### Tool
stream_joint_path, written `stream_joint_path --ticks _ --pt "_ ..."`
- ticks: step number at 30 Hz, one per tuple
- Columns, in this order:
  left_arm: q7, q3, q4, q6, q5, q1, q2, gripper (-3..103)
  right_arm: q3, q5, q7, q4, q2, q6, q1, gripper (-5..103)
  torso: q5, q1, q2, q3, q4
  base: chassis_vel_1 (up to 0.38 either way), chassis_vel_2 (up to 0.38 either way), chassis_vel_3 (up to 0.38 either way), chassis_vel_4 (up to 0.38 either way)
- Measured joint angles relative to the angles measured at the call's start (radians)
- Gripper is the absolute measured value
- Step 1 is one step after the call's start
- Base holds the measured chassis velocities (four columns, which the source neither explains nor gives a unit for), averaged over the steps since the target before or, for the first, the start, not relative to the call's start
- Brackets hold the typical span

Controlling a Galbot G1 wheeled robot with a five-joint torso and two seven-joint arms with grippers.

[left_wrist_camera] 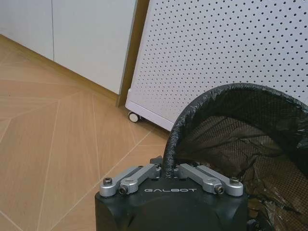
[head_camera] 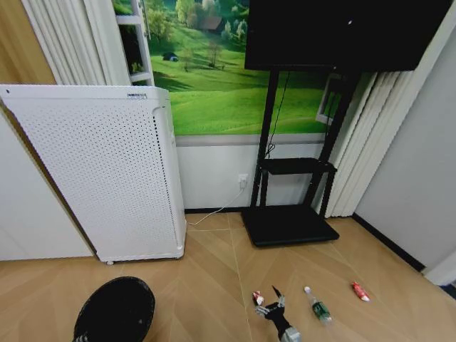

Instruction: Pick up the trash bin and place the garbage on the floor into it.

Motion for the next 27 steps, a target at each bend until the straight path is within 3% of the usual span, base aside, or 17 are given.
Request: stream_joint_path --ticks 15,27 --pt "-0.004 -0.009 -0.025 -0.001 0.033 0.010 -0.031 3 -0.082 0.009 0.010 -0.168 -0.023 -0.081 0.151 100 0.0000 0.000 0.000 0.000 0.0000 0.000 0.000 0.000 0.000" --pt "-0.004 -0.013 -0.026 -0.005 0.036 0.015 -0.038 3 -0.095 -0.029 0.044 -0.336 0.008 -0.088 0.254 100 0.0002 0.000 0.000 0.000 -0.0001 0.000 0.000 0.000 0.000"
